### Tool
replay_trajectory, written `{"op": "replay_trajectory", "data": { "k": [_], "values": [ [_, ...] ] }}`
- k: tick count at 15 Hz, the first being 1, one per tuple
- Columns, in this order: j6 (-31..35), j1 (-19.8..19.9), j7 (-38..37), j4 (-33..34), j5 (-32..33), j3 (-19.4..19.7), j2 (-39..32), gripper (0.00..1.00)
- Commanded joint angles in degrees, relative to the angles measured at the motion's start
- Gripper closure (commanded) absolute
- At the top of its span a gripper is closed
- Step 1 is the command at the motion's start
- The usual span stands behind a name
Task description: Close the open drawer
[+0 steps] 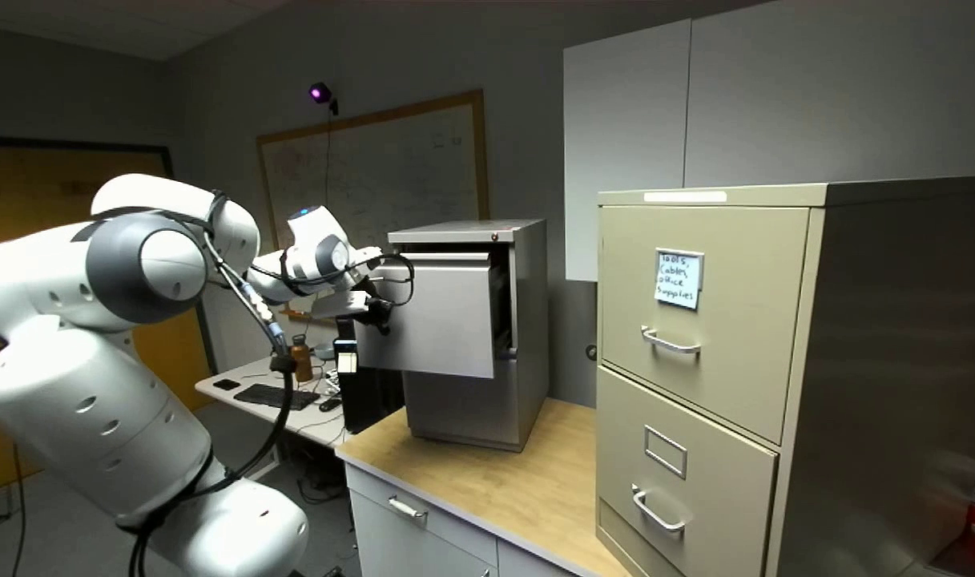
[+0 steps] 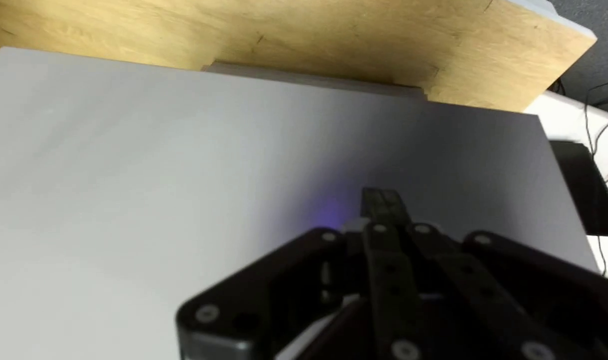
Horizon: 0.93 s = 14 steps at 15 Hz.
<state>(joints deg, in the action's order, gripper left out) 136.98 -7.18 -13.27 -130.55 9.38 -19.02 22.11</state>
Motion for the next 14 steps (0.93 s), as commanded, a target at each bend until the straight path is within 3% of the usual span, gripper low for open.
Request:
{"op": "replay_trajectory", "data": {
  "k": [1, 14],
  "values": [
    [0.22, 0.32, -1.33, 10.30, 2.77, -0.85, -6.88, 1.00],
    [1.08, -3.27, 0.11, 35.87, 3.80, 1.99, -28.22, 1.00]
  ]
}}
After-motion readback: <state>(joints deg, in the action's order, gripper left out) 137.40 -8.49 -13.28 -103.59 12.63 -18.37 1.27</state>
